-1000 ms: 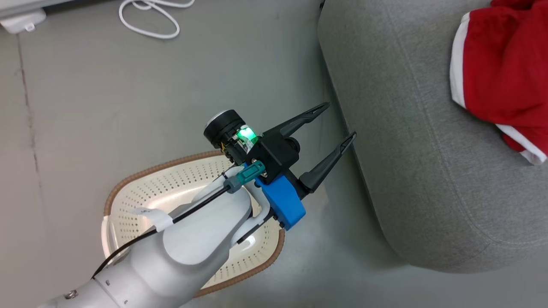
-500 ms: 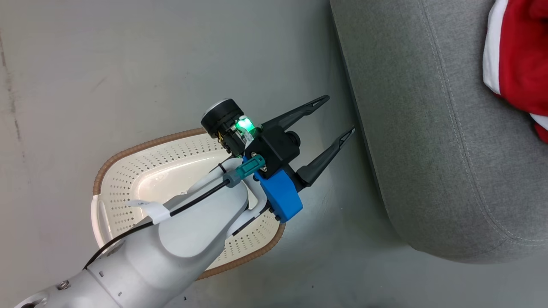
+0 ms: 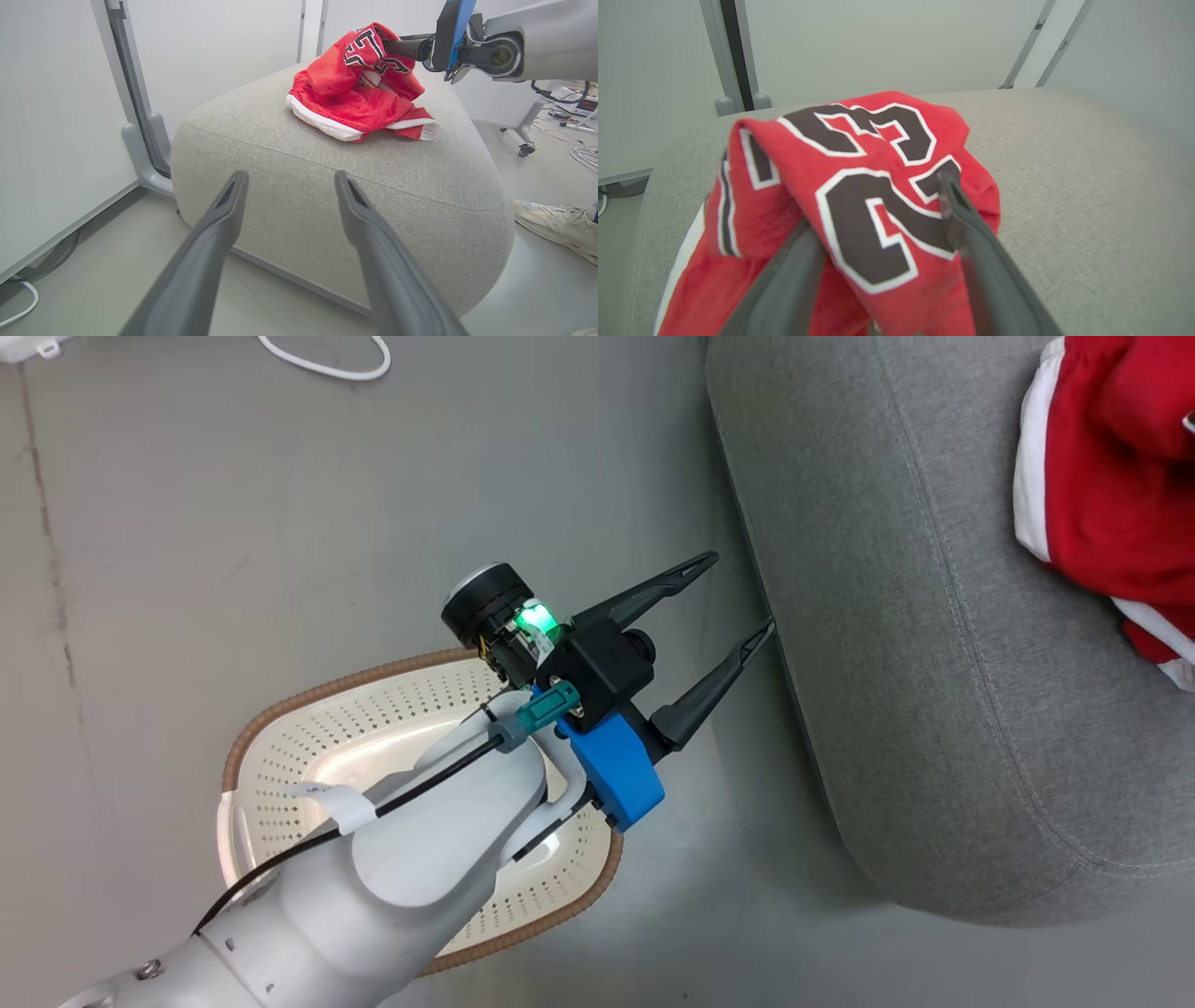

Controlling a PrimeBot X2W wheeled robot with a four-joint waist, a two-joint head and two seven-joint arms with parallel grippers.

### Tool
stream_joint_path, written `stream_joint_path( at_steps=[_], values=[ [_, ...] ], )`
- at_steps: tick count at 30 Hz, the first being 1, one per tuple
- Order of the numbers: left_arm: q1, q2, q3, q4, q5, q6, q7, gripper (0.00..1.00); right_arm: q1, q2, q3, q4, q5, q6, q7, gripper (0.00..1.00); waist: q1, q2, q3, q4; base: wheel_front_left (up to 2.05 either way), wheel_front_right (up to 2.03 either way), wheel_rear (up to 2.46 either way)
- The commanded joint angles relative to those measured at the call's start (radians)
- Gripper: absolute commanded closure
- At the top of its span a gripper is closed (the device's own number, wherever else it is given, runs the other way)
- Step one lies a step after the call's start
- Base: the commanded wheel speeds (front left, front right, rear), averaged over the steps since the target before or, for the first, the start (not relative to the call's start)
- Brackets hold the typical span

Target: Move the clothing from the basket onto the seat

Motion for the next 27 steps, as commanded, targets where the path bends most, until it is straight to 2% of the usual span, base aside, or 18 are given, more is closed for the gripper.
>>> stream_joint_path(
  at_steps=[1, 9, 15, 20, 21, 27],
  values=[
    [0.014, -0.004, 0.01, -0.001, -0.001, -0.001, -0.005, 0.0, 0.031, 0.0, 0.005, -0.012, -0.005, 0.0, 0.0, 0.0, -0.0001, 0.0, -0.034, -0.003, 0.0, 0.0, 0.0],
    [0.089, -0.017, 0.061, -0.004, -0.001, -0.001, -0.005, 0.0, 0.217, 0.028, 0.051, -0.122, -0.012, 0.0, 0.0, 0.0, -0.0001, 0.0, -0.148, 0.0, 0.0, 0.0, 0.0],
    [0.175, -0.012, 0.117, -0.008, 0.011, 0.0, -0.005, 0.0, 0.362, 0.063, 0.112, -0.267, 0.018, 0.0, 0.0, 0.0, -0.0001, 0.0, -0.235, 0.015, 0.0, 0.0, 0.0],
    [0.248, -0.008, 0.181, -0.018, 0.021, 0.004, -0.005, 0.0, 0.459, 0.105, 0.169, -0.423, 0.047, 0.0, 0.0, 0.0, -0.0001, 0.0, -0.29, 0.049, 0.0, 0.0, 0.0],
    [0.248, -0.008, 0.181, -0.018, 0.021, 0.004, -0.005, 0.0, 0.459, 0.105, 0.169, -0.423, 0.047, 0.0, 0.0, 0.0, -0.0001, 0.0, -0.29, 0.049, 0.0, 0.0, 0.0],
    [0.339, 0.006, 0.283, -0.046, 0.053, 0.015, -0.005, 0.0, 0.55, 0.173, 0.246, -0.586, 0.054, 0.0, 0.0, 0.0, -0.0001, 0.0, -0.348, 0.117, 0.0, 0.0, 0.0]
  ],
)
